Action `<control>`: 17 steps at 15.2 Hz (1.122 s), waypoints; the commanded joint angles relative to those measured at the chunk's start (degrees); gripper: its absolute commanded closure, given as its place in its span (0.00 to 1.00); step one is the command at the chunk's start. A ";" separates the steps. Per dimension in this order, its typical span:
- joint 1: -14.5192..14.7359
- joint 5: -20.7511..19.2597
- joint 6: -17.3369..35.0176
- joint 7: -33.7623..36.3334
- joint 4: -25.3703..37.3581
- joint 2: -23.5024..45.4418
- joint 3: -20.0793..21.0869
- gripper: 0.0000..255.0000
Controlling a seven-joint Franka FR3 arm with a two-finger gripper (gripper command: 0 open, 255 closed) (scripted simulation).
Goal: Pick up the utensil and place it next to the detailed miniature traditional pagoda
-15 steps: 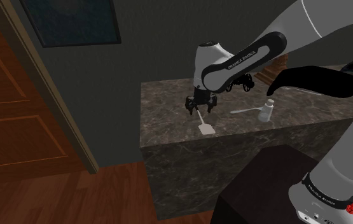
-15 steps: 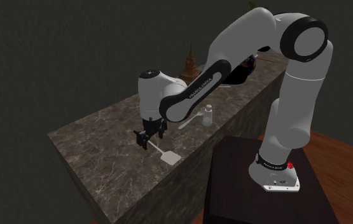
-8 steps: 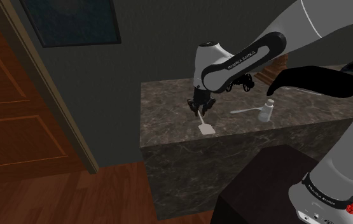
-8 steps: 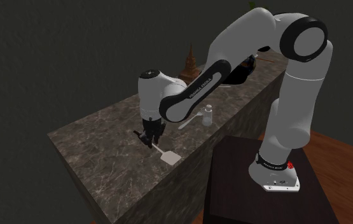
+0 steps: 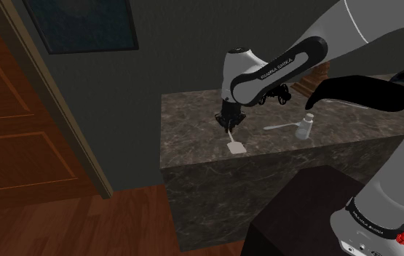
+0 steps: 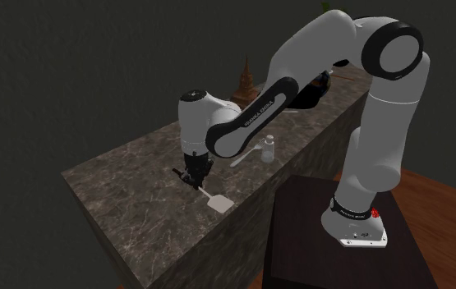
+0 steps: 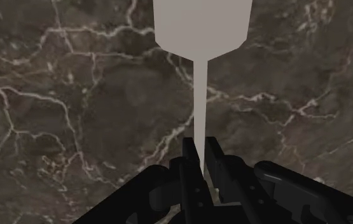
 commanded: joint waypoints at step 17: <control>-0.10 2.99 -12.75 -2.50 6.17 -6.90 -0.02 1.00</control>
